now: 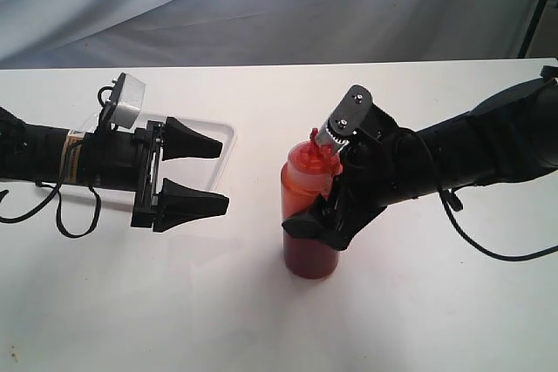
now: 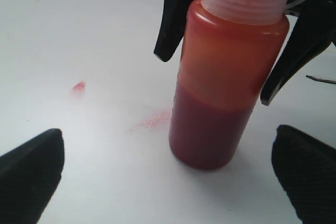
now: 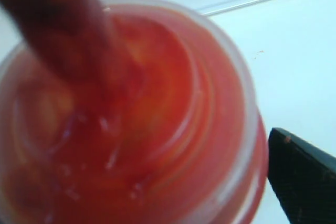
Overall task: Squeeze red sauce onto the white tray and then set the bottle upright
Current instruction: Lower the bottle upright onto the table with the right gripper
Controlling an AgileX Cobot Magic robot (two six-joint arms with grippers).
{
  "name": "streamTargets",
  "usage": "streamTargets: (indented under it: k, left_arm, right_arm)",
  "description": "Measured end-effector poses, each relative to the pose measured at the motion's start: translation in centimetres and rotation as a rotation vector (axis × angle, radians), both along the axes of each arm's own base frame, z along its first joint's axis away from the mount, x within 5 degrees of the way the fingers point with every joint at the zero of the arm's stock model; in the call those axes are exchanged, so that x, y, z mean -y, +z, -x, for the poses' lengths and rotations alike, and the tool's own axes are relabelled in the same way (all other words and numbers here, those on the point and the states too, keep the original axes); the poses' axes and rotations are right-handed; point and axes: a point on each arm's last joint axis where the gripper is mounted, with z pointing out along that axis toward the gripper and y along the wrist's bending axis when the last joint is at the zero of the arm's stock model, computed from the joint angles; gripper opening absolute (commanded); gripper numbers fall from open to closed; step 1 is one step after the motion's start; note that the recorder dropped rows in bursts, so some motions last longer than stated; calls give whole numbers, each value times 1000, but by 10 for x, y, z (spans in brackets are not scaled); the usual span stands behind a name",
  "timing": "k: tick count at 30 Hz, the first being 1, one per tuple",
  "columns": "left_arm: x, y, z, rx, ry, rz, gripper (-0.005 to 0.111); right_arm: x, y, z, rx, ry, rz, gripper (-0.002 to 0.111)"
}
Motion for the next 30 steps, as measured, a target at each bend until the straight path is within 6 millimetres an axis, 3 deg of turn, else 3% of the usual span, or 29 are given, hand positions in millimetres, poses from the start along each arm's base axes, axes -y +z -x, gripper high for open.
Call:
streamTargets:
  k: [3, 6, 16, 30]
  left_arm:
    - [0, 0, 0, 0, -2, 3, 105]
    - [0, 0, 0, 0, -2, 3, 105]
    - [0, 0, 0, 0, -2, 3, 105]
    - [0, 0, 0, 0, -2, 3, 105]
  right_arm:
    - [0, 0, 0, -4, -4, -2, 90]
    - [0, 0, 0, -11, -4, -2, 105]
    - [4, 21, 13, -66, -6, 11, 105]
    - [3, 24, 29, -196, 102, 3, 105]
